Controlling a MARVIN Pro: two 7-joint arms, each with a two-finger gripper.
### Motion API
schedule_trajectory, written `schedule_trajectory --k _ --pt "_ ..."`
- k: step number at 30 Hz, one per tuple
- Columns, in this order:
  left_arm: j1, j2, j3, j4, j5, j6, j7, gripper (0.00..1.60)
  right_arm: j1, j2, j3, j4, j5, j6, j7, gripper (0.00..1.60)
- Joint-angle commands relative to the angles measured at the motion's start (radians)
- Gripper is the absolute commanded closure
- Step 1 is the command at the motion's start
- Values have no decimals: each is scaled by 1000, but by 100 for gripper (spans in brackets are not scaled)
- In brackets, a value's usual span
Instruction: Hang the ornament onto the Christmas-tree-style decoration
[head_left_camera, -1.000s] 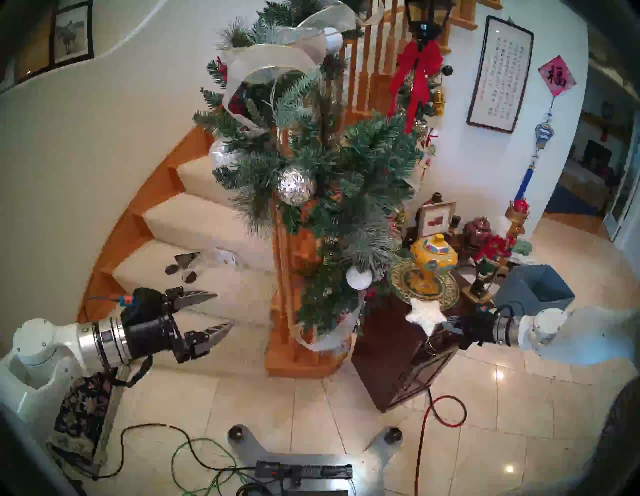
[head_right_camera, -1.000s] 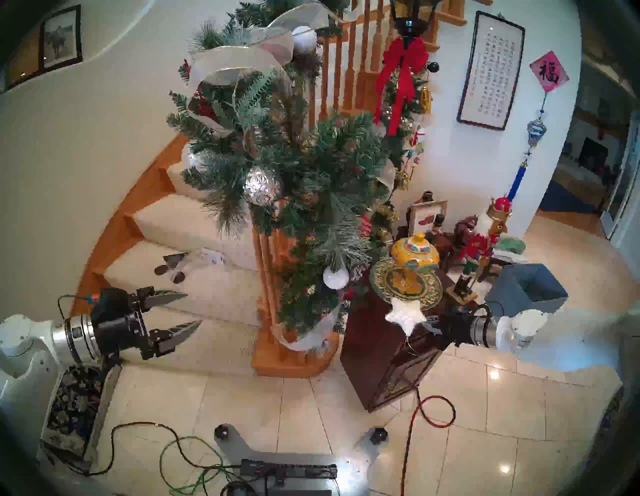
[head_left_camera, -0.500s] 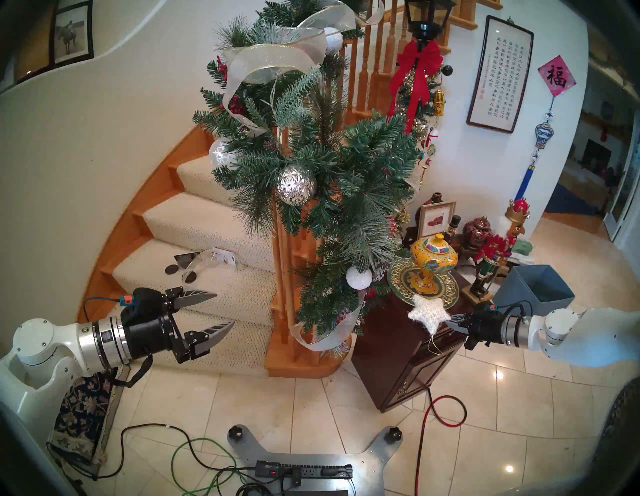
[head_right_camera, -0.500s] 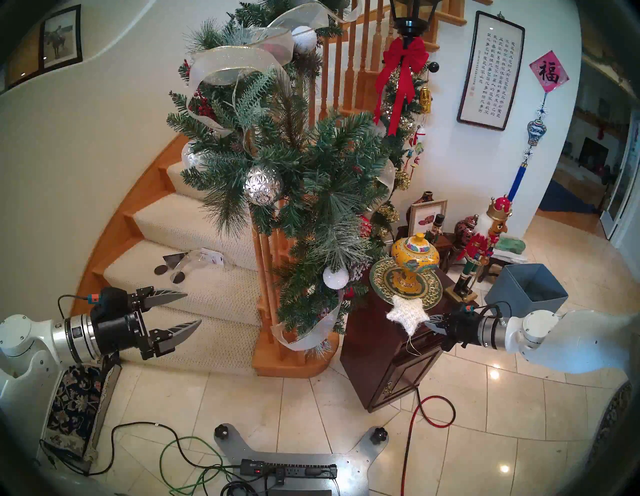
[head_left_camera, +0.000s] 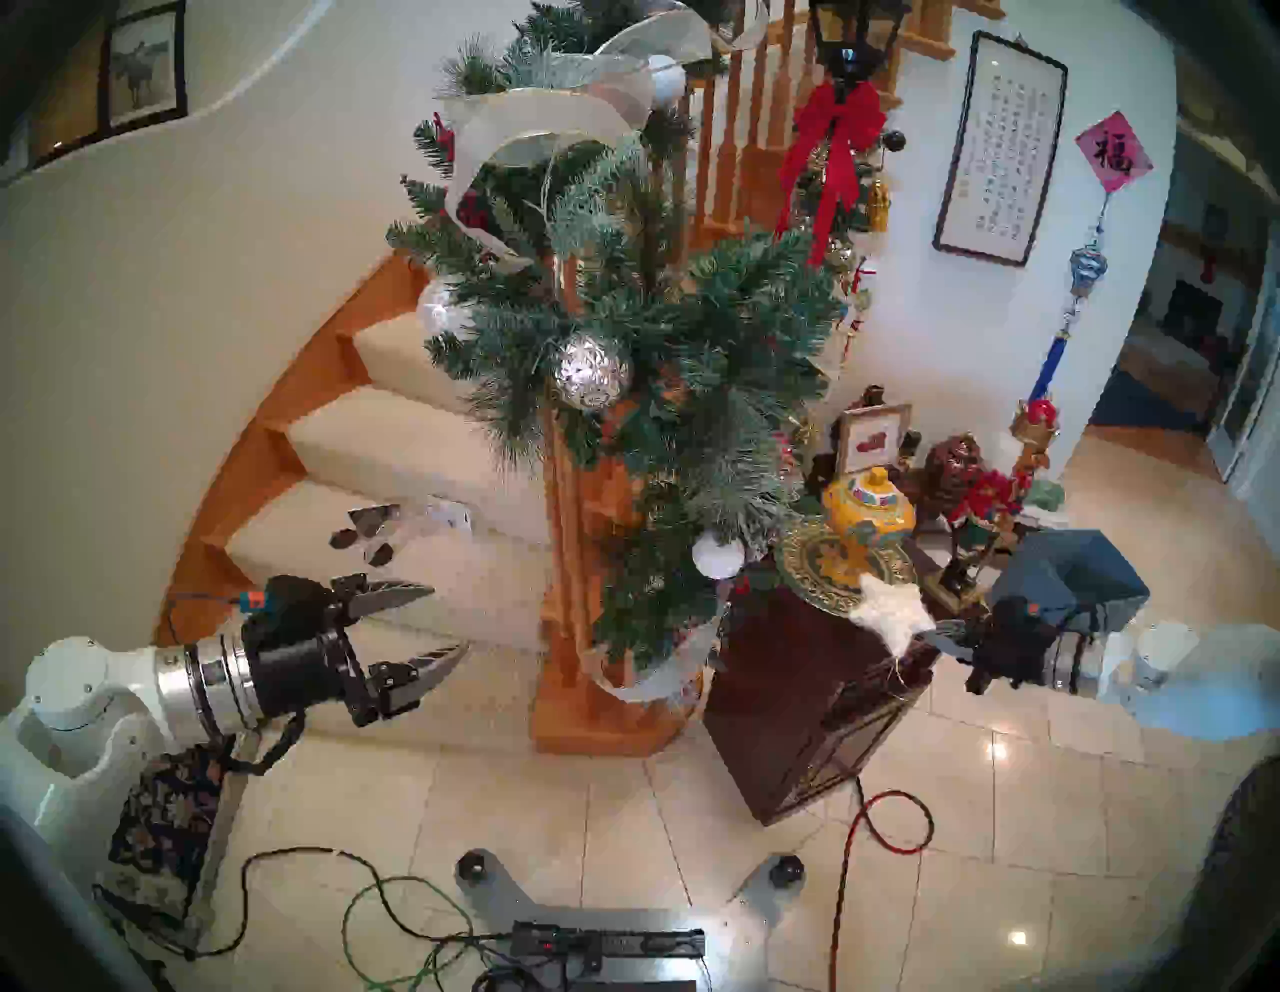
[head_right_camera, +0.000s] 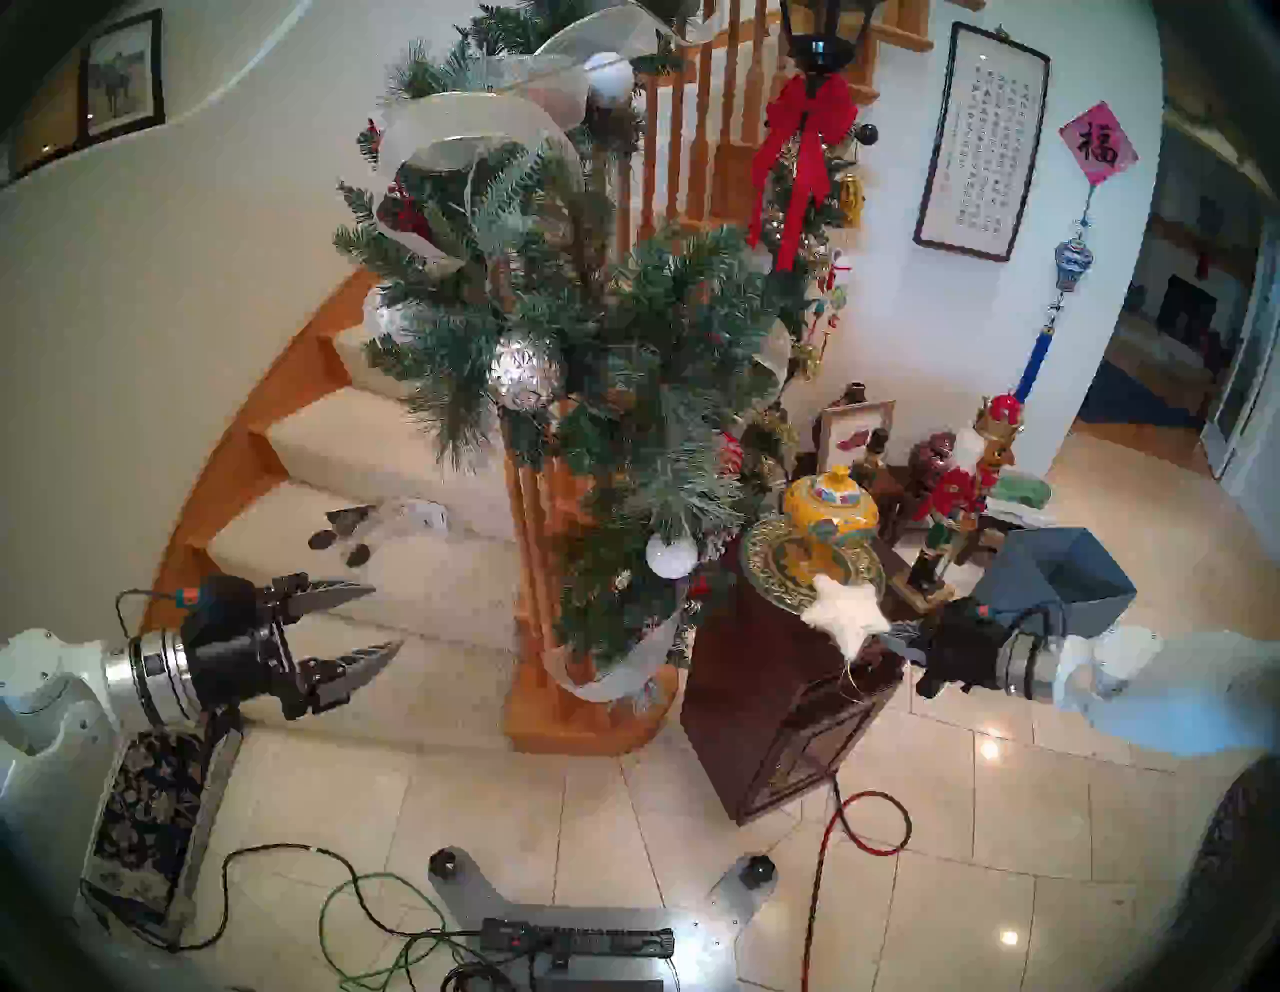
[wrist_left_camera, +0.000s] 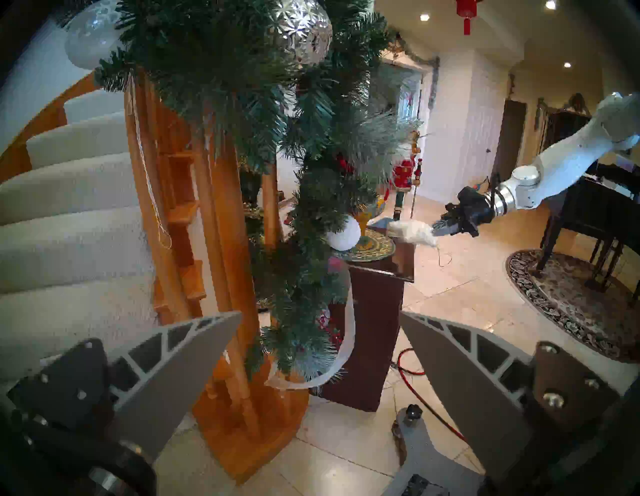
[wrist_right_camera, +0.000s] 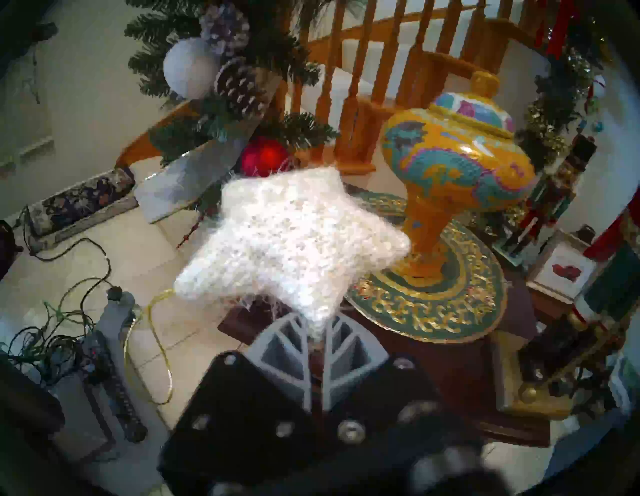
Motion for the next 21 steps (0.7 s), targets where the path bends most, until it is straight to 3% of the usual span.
schedule_trajectory --k 1,9,21 --pt "0 0 -1 0 0 0 0 0 28 46 -15 39 80 -82 98 160" --pt "0 0 -1 0 0 0 0 0 39 60 -50 83 213 -140 240 160" --pt "0 0 -1 0 0 0 0 0 87 72 -103 95 388 -155 471 160"
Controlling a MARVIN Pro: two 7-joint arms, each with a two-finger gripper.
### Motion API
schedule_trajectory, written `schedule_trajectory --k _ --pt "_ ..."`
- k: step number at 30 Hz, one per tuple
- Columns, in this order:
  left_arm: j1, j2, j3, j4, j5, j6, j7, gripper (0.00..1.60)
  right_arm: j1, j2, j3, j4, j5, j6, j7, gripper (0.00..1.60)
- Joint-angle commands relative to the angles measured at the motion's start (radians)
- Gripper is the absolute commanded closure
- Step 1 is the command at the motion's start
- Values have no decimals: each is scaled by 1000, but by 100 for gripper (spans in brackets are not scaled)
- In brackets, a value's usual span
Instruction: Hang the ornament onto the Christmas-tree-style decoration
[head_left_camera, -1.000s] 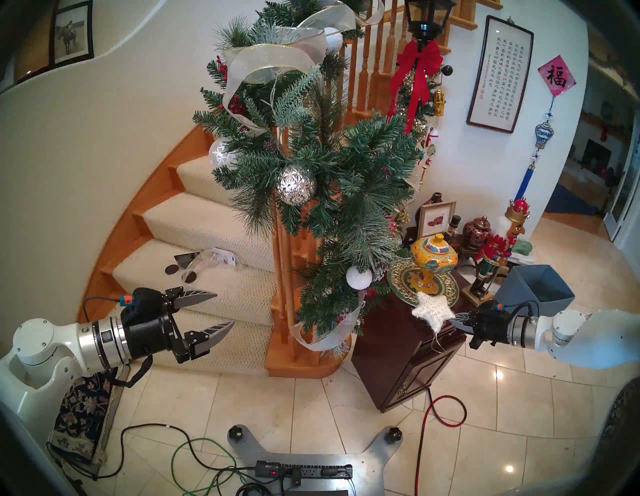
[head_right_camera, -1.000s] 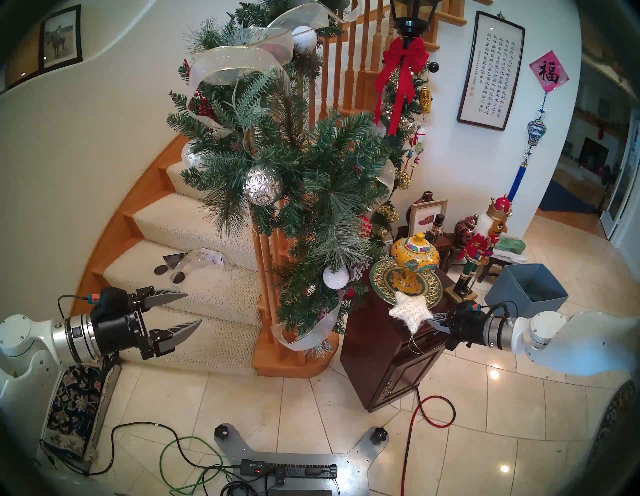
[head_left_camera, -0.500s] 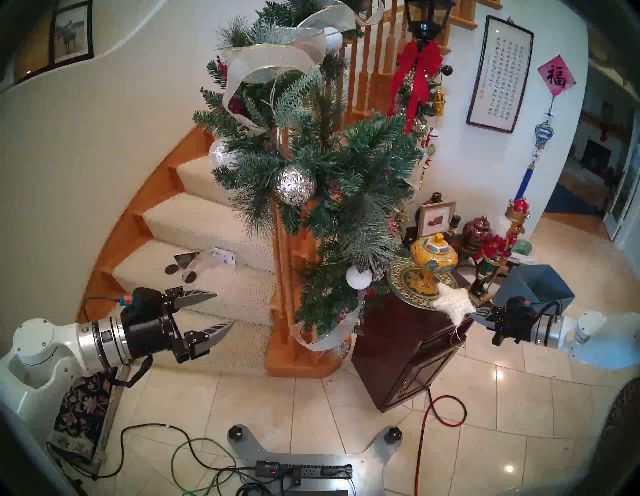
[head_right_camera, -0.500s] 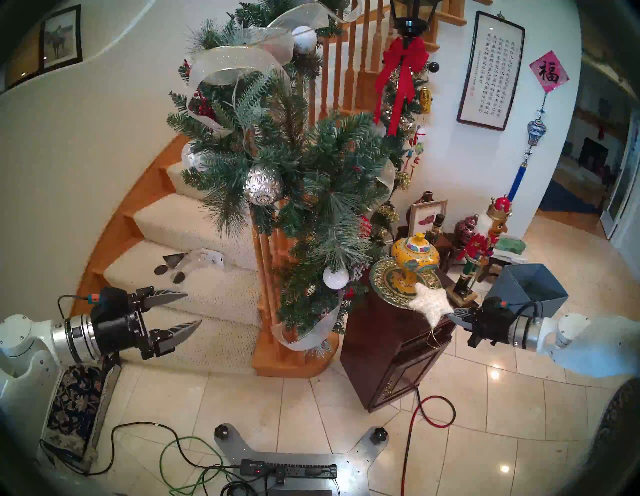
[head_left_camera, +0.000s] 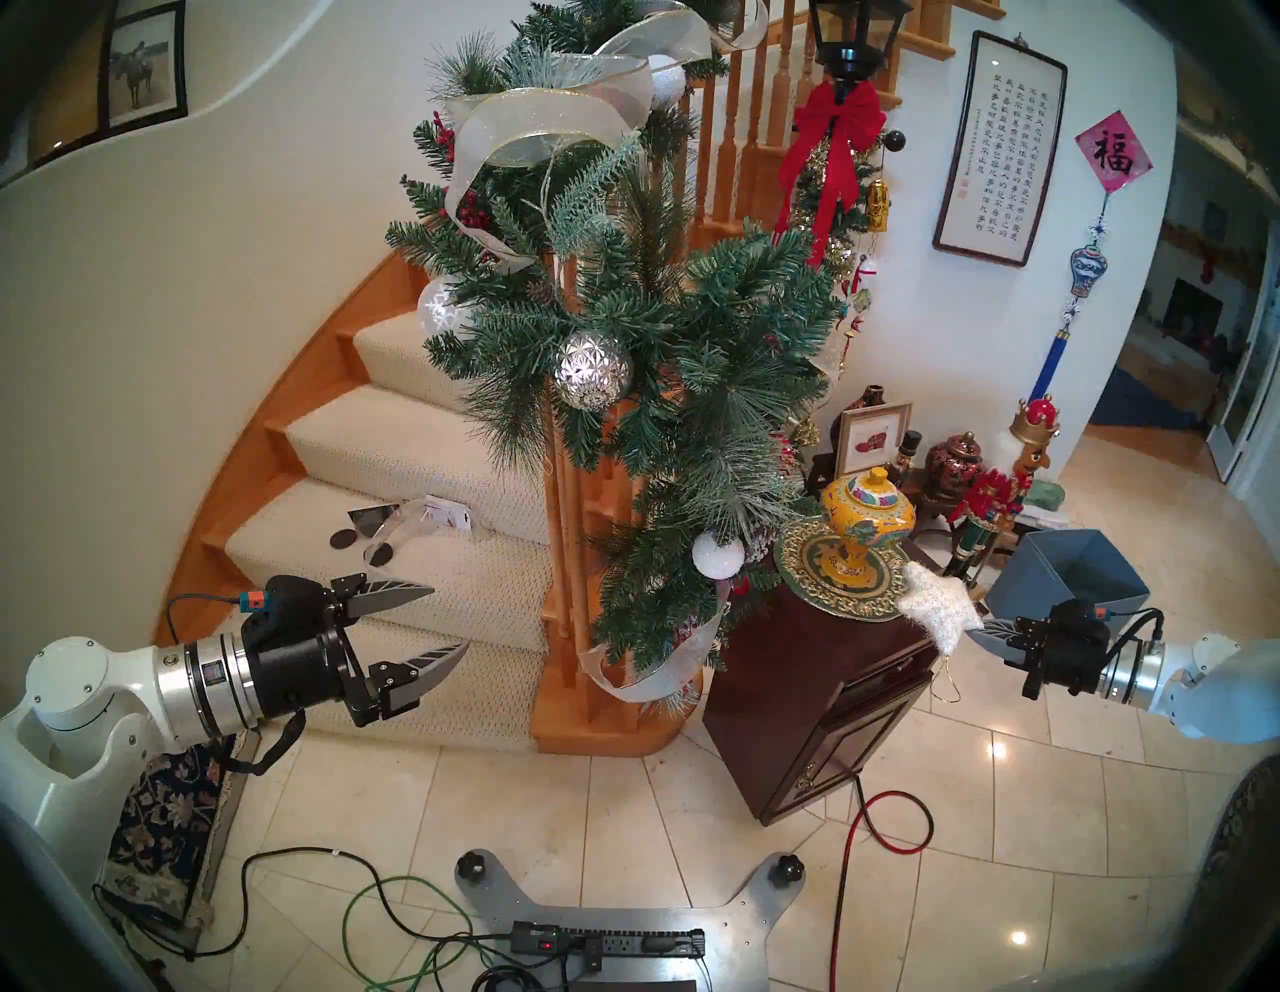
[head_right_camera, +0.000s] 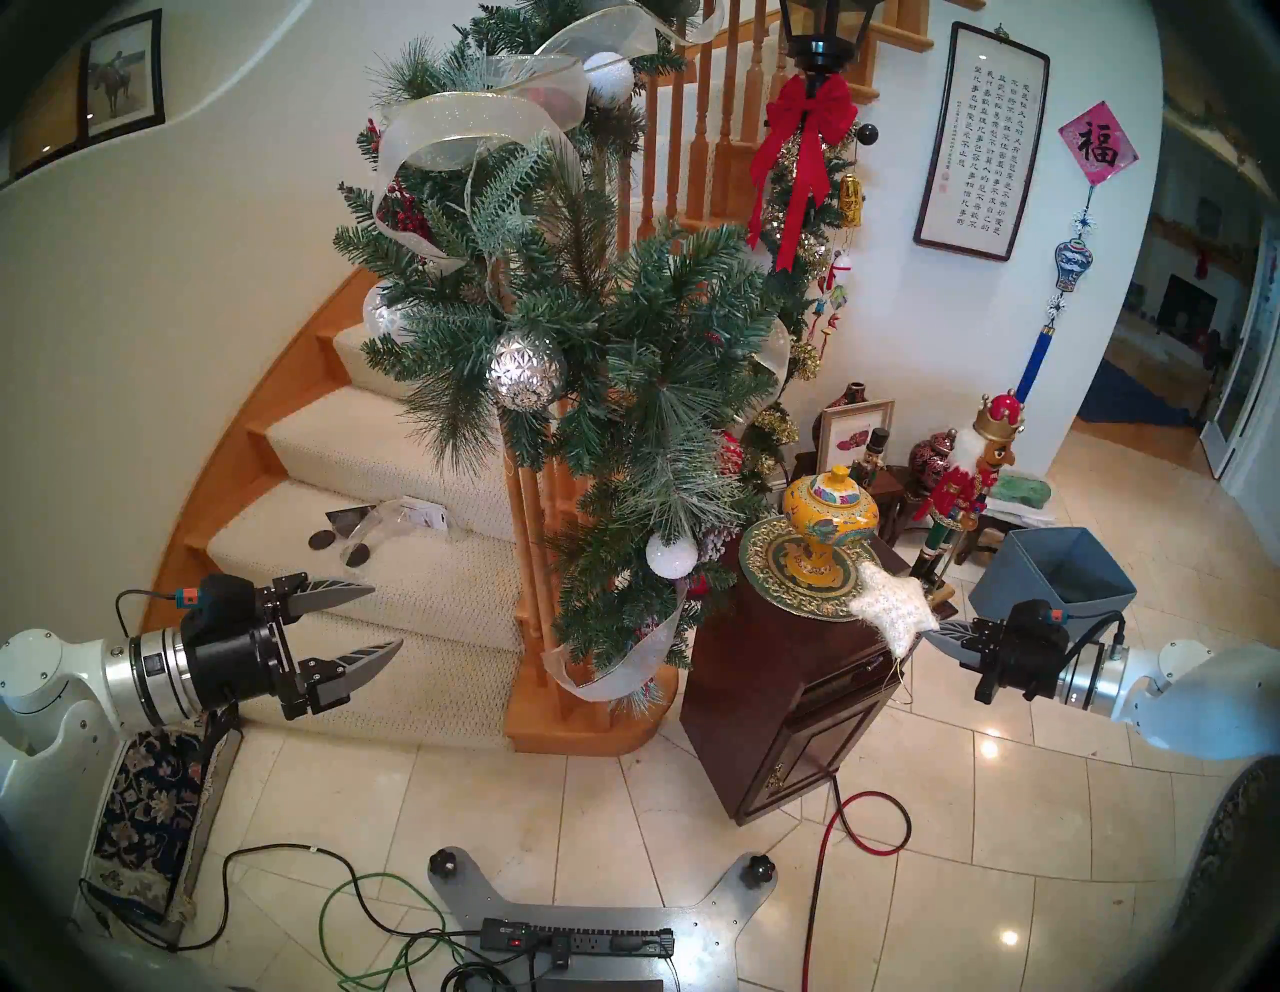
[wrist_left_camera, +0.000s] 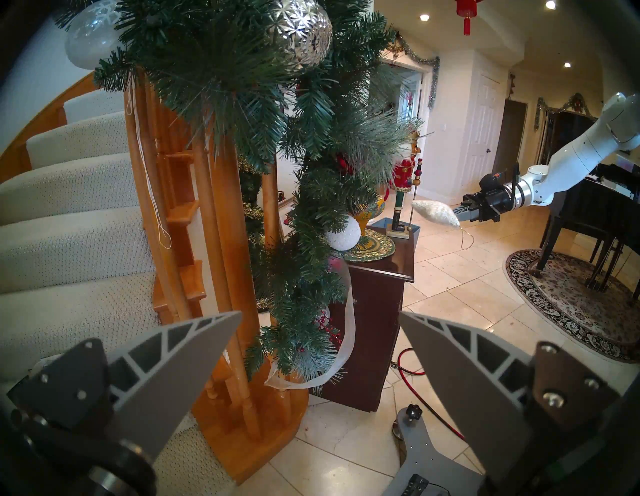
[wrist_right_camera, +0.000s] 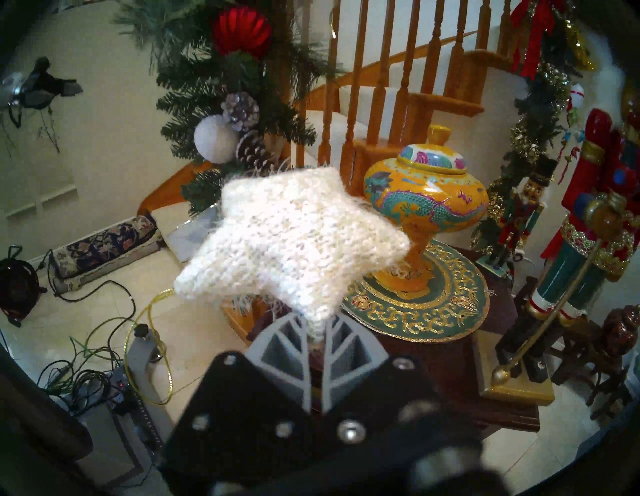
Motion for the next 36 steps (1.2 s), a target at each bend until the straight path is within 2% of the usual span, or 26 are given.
schedule_trajectory --k 1,2,5,10,19,22,23,24,27,30,36 --pt "0 0 -1 0 0 0 0 0 50 15 -13 -6 80 -23 108 160" --pt "0 0 -1 0 0 0 0 0 50 15 -13 -6 80 -23 108 160" --pt "0 0 -1 0 0 0 0 0 67 18 -30 -6 133 -42 187 160" --pt "0 0 -1 0 0 0 0 0 94 20 -56 -10 186 -82 235 160" --pt "0 0 -1 0 0 0 0 0 145 23 -111 -26 176 -144 173 160" --pt "0 0 -1 0 0 0 0 0 156 23 -122 -24 177 -157 176 160" --pt "0 0 -1 0 0 0 0 0 161 23 -128 -30 158 -165 136 160" --pt "0 0 -1 0 0 0 0 0 165 24 -130 -24 169 -168 162 160" --pt "-1 0 -1 0 0 0 0 0 186 24 -147 -25 145 -194 109 160" --pt "-1 0 -1 0 0 0 0 0 197 25 -155 -20 142 -207 112 160" --pt "-1 0 -1 0 0 0 0 0 225 26 -181 -21 103 -225 67 160"
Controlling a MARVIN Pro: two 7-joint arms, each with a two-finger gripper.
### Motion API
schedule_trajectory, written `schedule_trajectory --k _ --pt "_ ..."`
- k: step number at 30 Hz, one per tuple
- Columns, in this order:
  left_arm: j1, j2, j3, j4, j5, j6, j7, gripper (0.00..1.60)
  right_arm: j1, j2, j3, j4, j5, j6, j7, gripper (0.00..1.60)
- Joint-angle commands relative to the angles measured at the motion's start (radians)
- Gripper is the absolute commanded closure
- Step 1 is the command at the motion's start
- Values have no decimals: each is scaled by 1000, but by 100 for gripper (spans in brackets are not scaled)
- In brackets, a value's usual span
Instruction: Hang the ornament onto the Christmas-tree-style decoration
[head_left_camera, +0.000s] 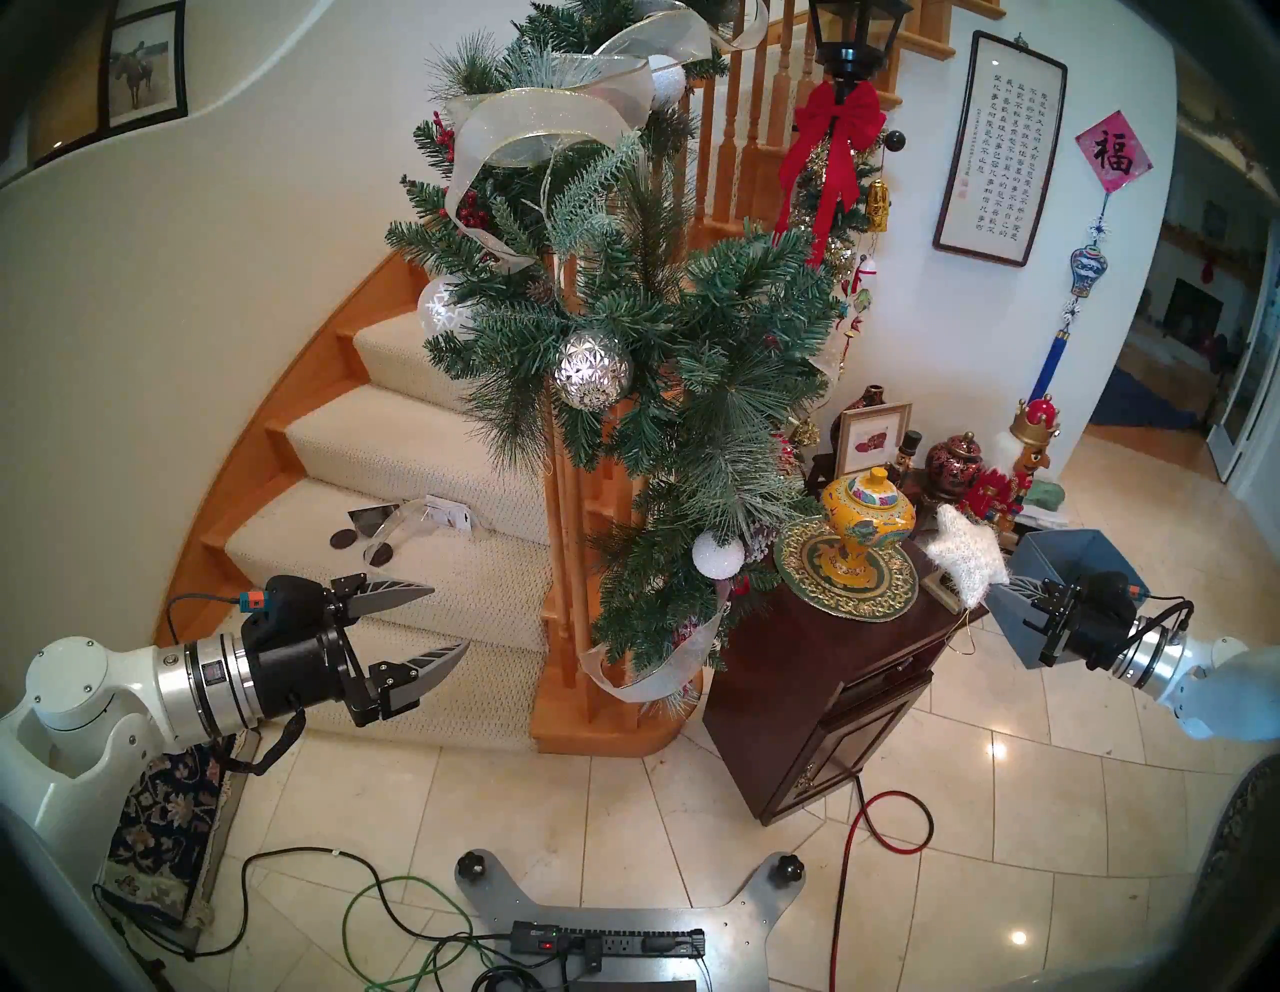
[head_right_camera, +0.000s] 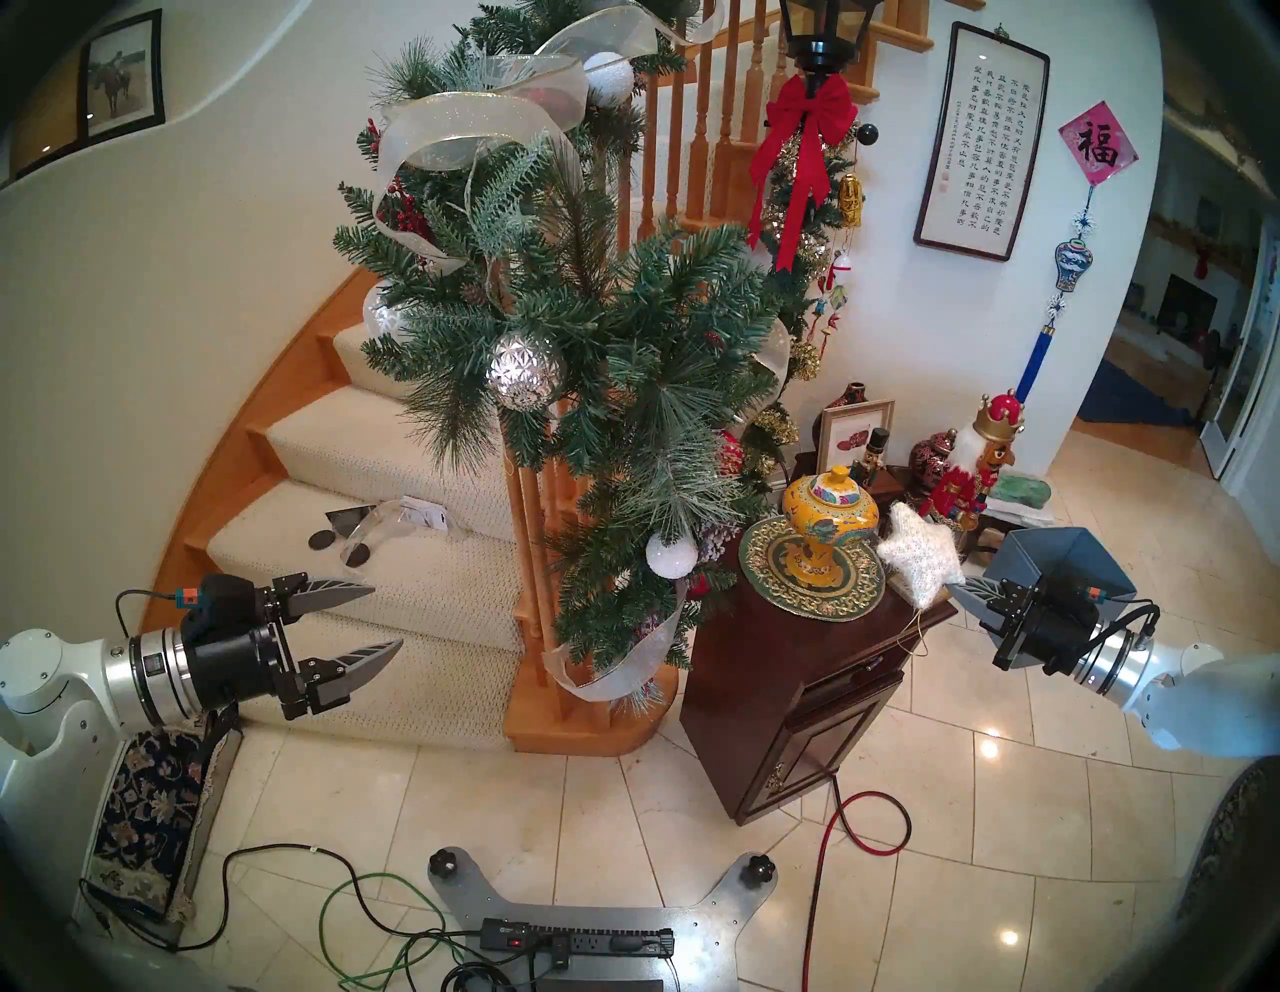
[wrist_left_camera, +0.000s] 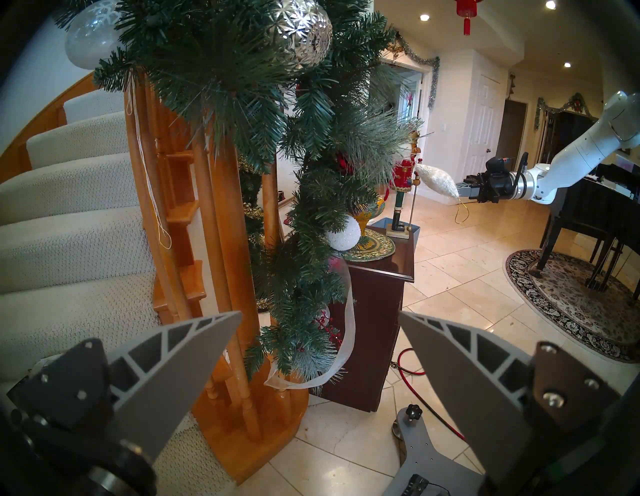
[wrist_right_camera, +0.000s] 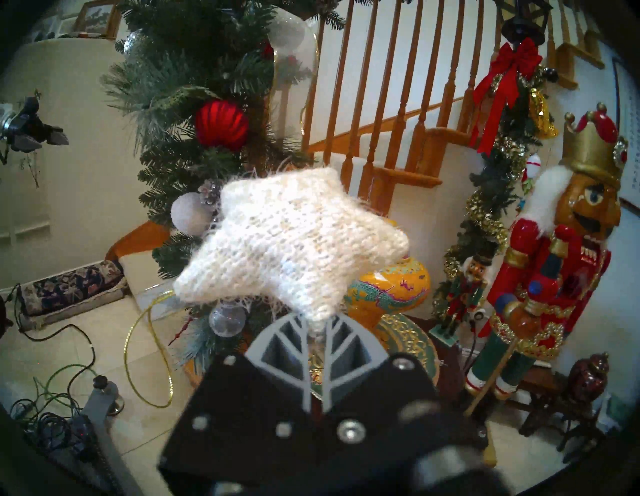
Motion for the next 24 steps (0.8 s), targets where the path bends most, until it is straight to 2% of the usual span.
schedule_trajectory --k 1,13,22,24 --pt "-1 0 -1 0 0 0 0 0 56 5 -8 0 -29 -28 101 160" --pt "-1 0 -1 0 0 0 0 0 105 7 -40 -36 -82 -28 71 160" --pt "-1 0 -1 0 0 0 0 0 141 8 -49 -66 -112 -28 71 160" --pt "-1 0 -1 0 0 0 0 0 148 8 -50 -70 -114 -28 93 160"
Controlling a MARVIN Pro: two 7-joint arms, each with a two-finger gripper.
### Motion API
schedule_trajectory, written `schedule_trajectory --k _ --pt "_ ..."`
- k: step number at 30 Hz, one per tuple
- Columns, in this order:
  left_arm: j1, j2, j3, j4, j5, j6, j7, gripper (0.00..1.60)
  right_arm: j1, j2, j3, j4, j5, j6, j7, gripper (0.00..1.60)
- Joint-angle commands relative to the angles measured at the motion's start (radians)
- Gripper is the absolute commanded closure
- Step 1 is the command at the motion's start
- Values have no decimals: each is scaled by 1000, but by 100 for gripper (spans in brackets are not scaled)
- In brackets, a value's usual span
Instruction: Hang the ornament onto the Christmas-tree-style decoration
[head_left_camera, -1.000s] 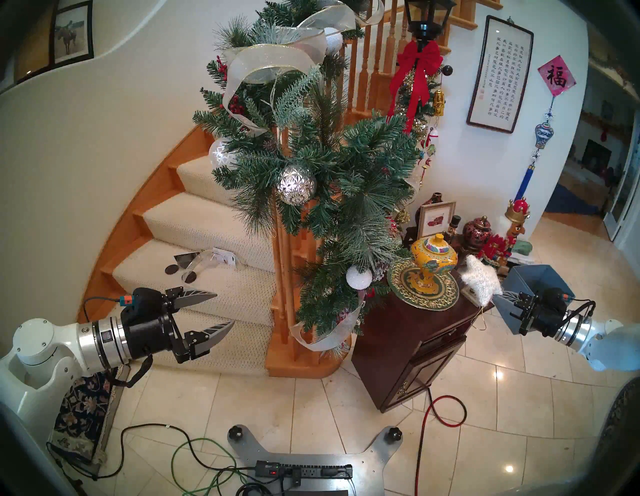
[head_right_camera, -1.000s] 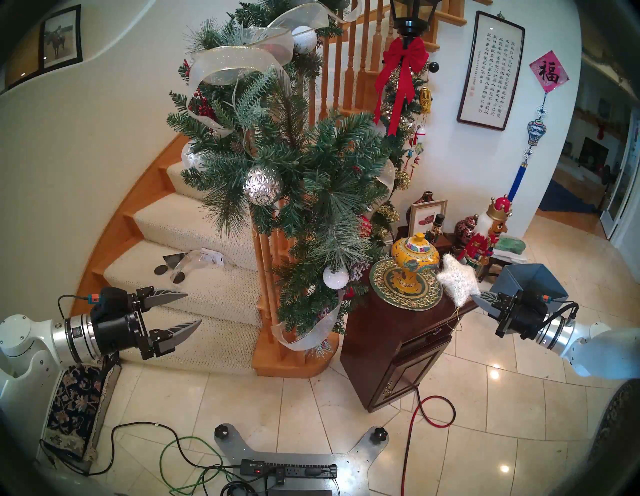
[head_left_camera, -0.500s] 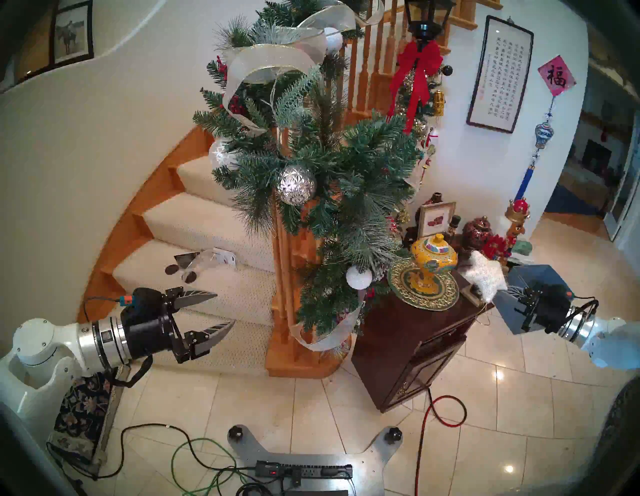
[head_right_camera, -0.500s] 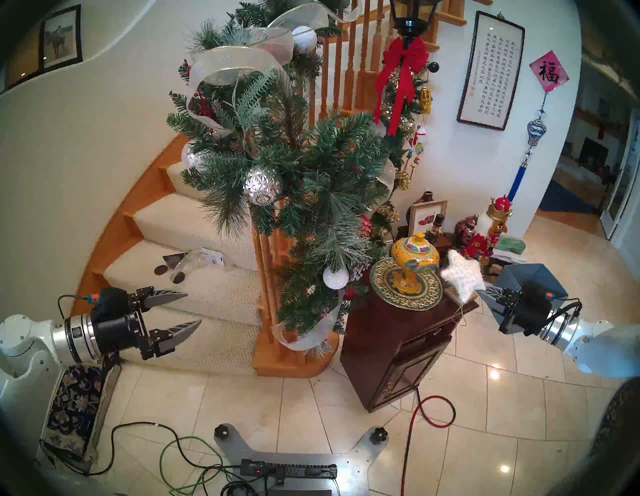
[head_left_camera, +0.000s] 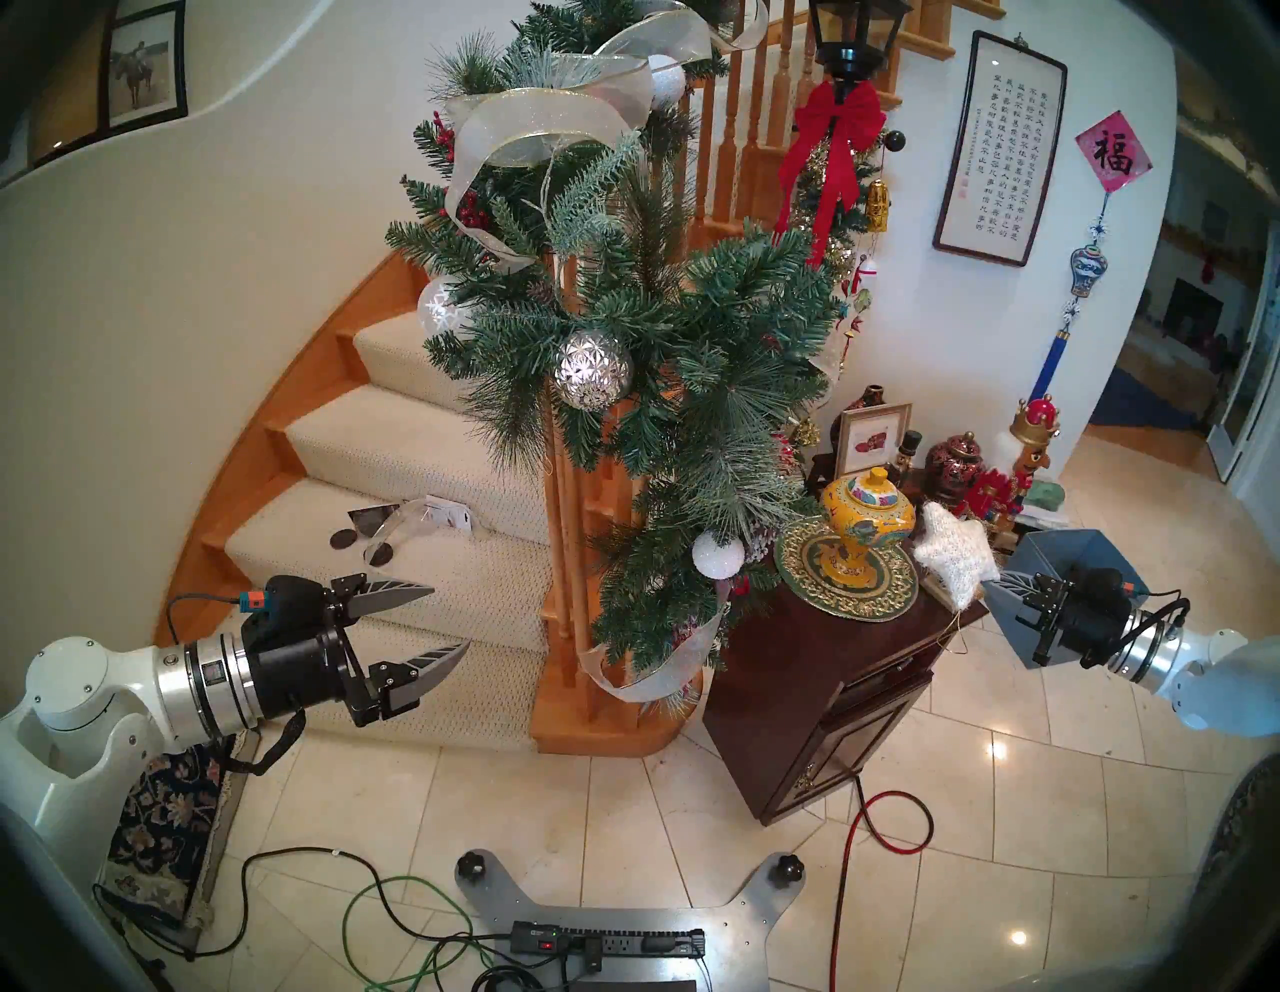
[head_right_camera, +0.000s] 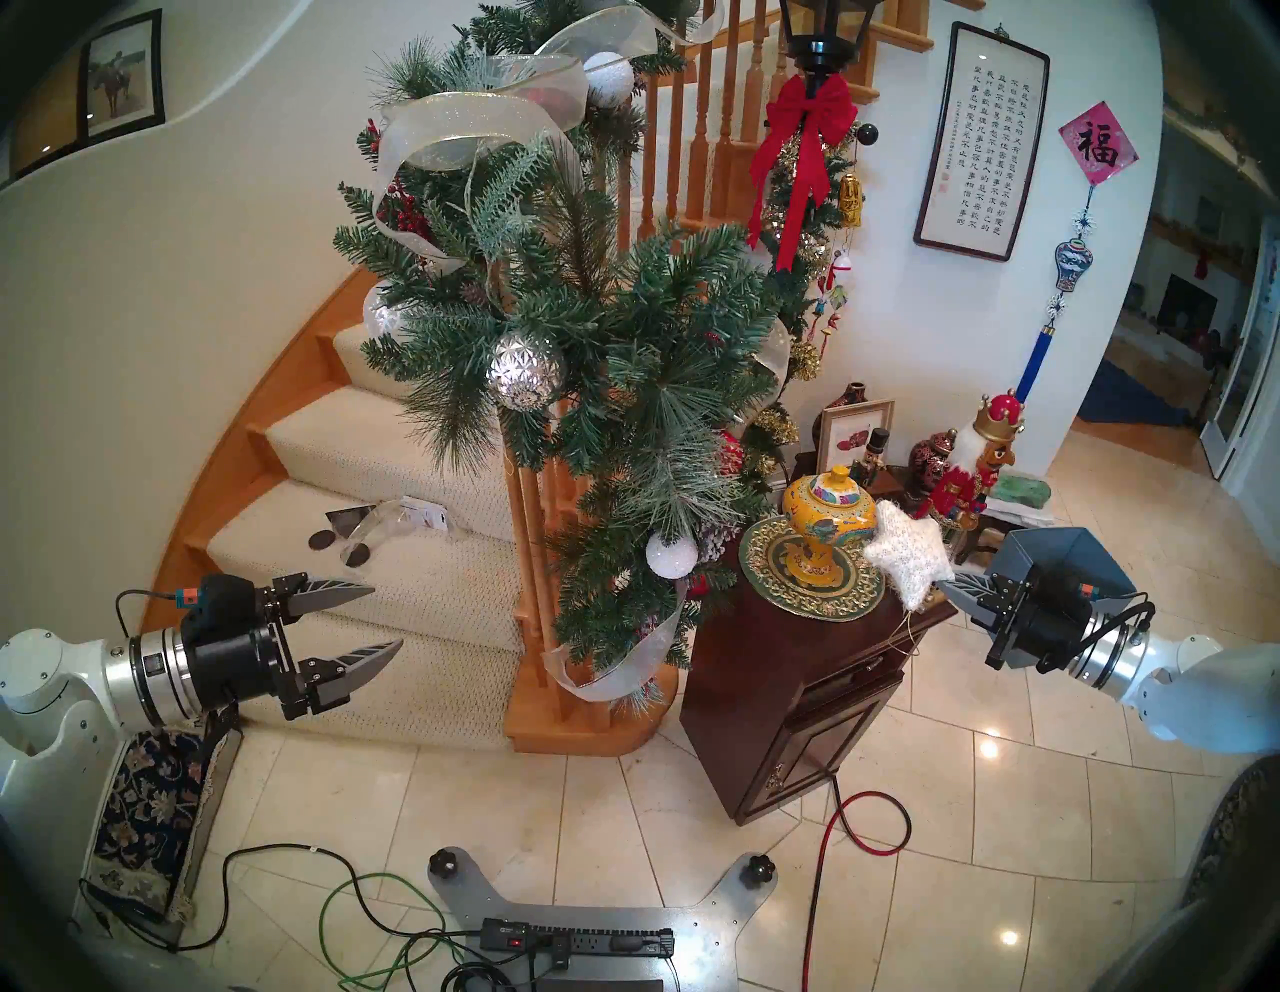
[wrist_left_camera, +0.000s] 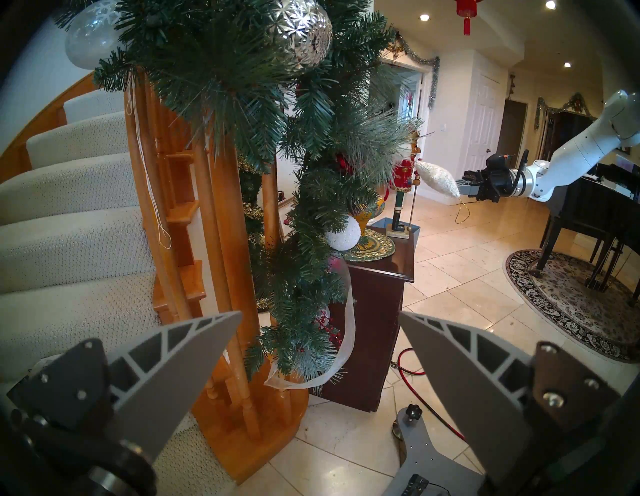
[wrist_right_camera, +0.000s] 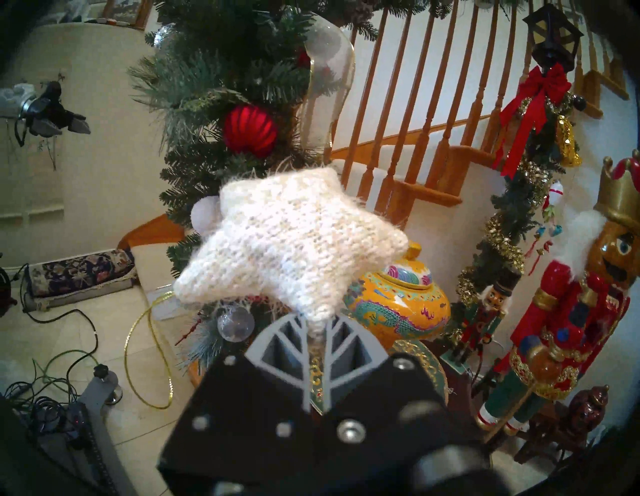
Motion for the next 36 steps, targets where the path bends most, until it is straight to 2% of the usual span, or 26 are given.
schedule_trajectory --k 1,6,7,9,22,36 --pt "-1 0 -1 0 0 0 0 0 49 2 1 -18 -16 -3 92 160" --pt "-1 0 -1 0 0 0 0 0 62 2 -5 -28 -26 -3 123 160" --pt "-1 0 -1 0 0 0 0 0 63 2 -7 -34 -36 -3 88 160" --pt "-1 0 -1 0 0 0 0 0 70 2 -8 -36 -37 -3 110 160" --pt "-1 0 -1 0 0 0 0 0 107 3 -9 -72 -77 -3 95 160" --pt "-1 0 -1 0 0 0 0 0 134 3 -21 -172 -135 -3 103 160"
